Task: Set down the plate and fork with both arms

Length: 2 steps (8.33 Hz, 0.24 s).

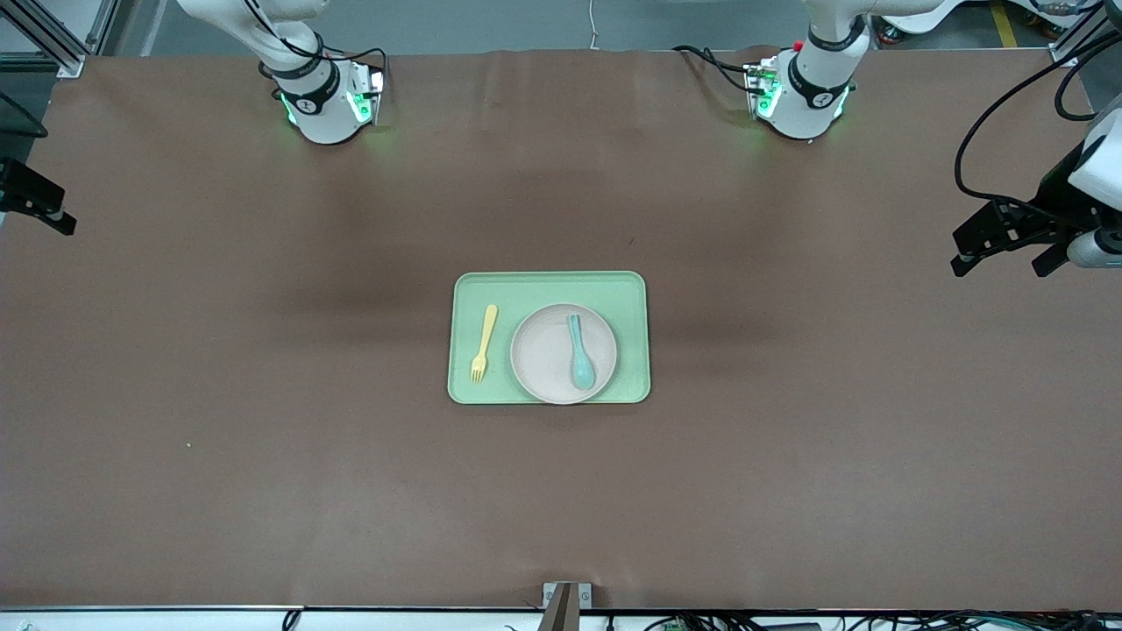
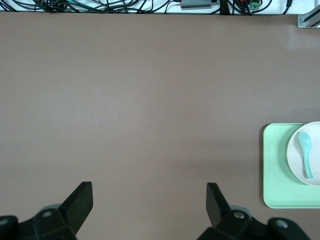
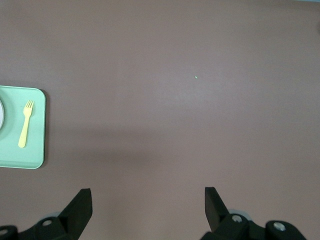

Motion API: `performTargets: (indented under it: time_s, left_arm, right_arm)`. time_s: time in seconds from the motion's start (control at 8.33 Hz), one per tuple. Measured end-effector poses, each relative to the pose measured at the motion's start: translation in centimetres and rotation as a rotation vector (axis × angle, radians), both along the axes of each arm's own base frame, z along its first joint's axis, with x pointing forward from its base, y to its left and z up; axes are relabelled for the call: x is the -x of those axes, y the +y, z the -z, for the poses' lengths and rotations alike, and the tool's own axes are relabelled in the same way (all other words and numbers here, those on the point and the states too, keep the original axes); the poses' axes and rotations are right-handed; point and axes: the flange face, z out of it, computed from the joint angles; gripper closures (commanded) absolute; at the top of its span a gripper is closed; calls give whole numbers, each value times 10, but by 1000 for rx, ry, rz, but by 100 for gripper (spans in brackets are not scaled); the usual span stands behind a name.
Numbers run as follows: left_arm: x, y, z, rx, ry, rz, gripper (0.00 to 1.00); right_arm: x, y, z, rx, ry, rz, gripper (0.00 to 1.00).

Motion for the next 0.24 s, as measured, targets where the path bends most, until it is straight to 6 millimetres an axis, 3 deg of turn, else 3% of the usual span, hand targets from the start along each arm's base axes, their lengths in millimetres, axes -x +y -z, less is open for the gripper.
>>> performTargets:
  time_s: [0.24]
  left_arm:
    - [0, 0, -1, 0, -1, 0, 0]
  right_arm:
    - [3, 1, 3, -4, 32, 11, 1]
